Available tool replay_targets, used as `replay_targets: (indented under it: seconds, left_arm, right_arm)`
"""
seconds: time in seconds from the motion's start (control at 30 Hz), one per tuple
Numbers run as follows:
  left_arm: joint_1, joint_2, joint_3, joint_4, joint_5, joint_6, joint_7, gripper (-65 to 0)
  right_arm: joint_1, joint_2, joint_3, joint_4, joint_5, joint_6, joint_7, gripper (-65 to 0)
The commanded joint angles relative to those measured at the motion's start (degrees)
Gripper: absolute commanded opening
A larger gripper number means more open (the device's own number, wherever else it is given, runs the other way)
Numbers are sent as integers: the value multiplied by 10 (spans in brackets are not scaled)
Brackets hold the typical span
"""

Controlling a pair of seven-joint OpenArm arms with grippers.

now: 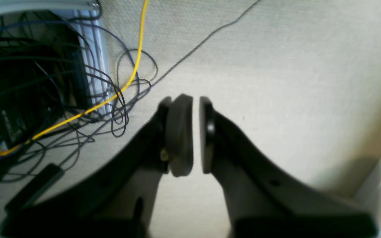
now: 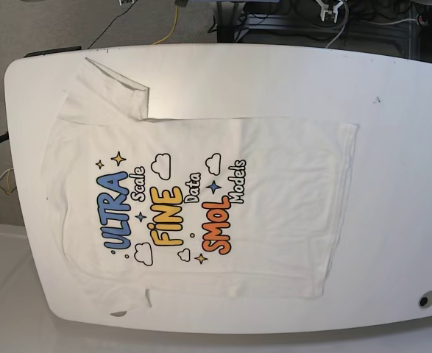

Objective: Fold the T-shirt properly
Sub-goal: 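Lower both grippers toward the shirt's shoulder corners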

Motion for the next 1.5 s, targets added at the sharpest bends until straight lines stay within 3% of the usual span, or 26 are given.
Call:
replay_targets:
  seconds: [0.0,0.53,0.8,0.87,1.13,1.47]
  left_arm:
    - [55,-18,-3,49,0,-4,-17,-650]
    - [171,-86,-7,251,28,8,11,-650]
    - [201,-117,-10,345,25,12,40,-650]
    - [214,-129,-22,401,28,11,56,-650]
    - [220,-130,-67,466,15,10,62,-596]
    - [202,-138,-143,542,26,2,68,-446]
  right_arm:
    - [-43,14,3,54,1,-1,26,-586]
    - [-176,54,6,274,0,7,2,-582]
    - [-227,77,14,397,3,4,-63,-581]
    - [-239,73,36,480,0,1,-107,-582]
    - [-227,63,76,552,0,0,-136,-584]
    - [-177,59,108,596,-3,-4,-148,-585]
